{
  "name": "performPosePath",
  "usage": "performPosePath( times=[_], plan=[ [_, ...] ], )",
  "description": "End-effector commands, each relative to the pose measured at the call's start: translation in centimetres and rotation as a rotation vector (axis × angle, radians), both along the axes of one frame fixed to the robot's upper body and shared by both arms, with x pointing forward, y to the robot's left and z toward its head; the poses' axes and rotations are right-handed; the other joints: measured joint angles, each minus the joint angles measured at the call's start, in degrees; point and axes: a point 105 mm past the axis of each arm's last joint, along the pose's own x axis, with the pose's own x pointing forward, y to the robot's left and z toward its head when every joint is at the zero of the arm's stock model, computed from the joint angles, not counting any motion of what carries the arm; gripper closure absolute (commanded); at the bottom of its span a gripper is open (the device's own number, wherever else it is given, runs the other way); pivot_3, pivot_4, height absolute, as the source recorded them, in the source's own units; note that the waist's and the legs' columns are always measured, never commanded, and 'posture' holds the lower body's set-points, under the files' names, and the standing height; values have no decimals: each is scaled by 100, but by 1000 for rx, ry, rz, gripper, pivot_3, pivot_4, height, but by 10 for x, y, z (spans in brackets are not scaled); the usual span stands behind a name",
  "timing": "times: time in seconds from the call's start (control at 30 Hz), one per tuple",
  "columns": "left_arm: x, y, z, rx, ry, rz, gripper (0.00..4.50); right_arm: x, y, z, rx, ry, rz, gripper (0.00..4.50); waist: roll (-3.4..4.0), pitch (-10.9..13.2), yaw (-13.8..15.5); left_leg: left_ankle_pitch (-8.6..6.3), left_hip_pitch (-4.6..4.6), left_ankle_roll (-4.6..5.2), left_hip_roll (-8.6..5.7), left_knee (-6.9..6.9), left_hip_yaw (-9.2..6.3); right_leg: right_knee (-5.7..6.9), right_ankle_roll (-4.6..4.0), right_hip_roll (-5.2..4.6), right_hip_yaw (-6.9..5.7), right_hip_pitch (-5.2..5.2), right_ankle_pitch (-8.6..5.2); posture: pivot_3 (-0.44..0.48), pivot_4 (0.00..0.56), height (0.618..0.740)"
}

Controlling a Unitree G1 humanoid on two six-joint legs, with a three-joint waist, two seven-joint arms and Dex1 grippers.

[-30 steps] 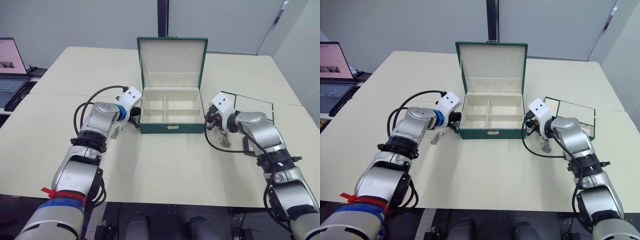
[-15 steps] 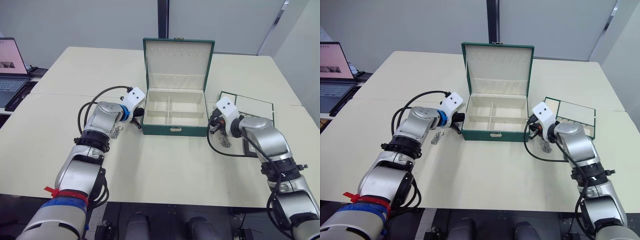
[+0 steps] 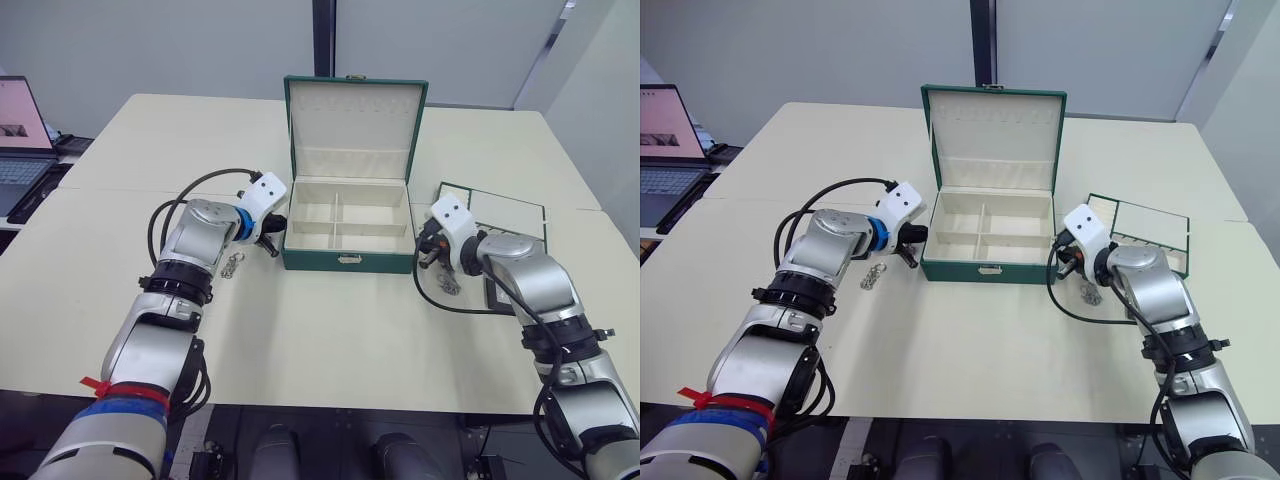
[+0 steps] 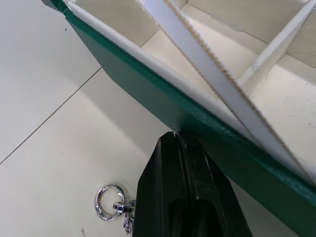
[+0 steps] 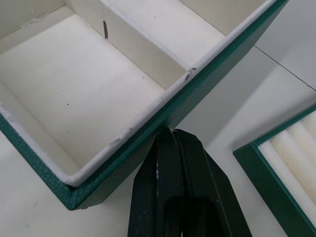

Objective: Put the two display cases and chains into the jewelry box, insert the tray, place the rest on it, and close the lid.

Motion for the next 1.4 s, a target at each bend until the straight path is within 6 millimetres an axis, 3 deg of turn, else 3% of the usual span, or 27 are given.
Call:
performPosePath(
  times=[0.03,0.27,0.4,0.53,0.67,0.77,0.93,0.97,1.07,1.4],
  plan=[
    [-1,7,23,-14,-69,7,4500,2,2,20,7,-63,34,4489,0,0,0,0,0,0,0,0,0,0,0,0,0,0,0,0,150,740],
    [-8,25,24,16,-73,52,4500,3,-10,20,-18,-72,8,4489,0,0,-4,0,1,0,0,0,0,0,0,0,1,1,0,0,150,740],
    [-22,33,43,-55,-131,13,4500,-8,-20,29,-33,-92,16,4489,0,0,-3,0,0,0,1,0,1,0,0,0,2,-1,0,0,150,740],
    [-66,41,69,-154,-202,-130,4500,-48,-10,48,33,-85,145,4489,1,1,-21,0,-1,-1,7,-2,3,-4,0,2,1,-2,0,0,150,740],
    [-115,58,57,-150,-13,-144,4500,-93,-2,45,61,-10,252,4489,3,0,-25,-1,4,-1,11,-24,0,-4,0,6,3,7,0,0,150,740],
    [-151,56,60,-275,75,-187,4500,-123,4,32,78,62,298,4489,2,0,3,-3,8,4,8,-13,-5,-3,1,4,0,17,-1,0,150,740],
    [-179,71,42,-246,108,-119,4500,-156,8,21,140,87,325,4489,-2,-2,16,-13,15,20,0,-1,-20,-5,2,-2,-13,42,-1,0,150,740],
    [-186,76,33,-225,146,-101,4330,-163,8,17,154,110,333,4499,-2,-2,11,-13,14,20,0,-3,-25,-5,2,-1,-14,37,-1,0,150,740],
    [-204,87,8,-118,225,-69,3596,-177,5,8,189,178,320,3911,-3,-4,-8,-15,14,21,0,-12,-24,-13,2,0,-8,35,-1,0,150,740],
    [-217,97,0,-120,246,-55,379,-188,1,-6,165,239,328,1071,-7,-6,-13,-17,15,23,-2,-12,-25,-11,0,1,-5,1,-2,0,150,740]
  ],
)
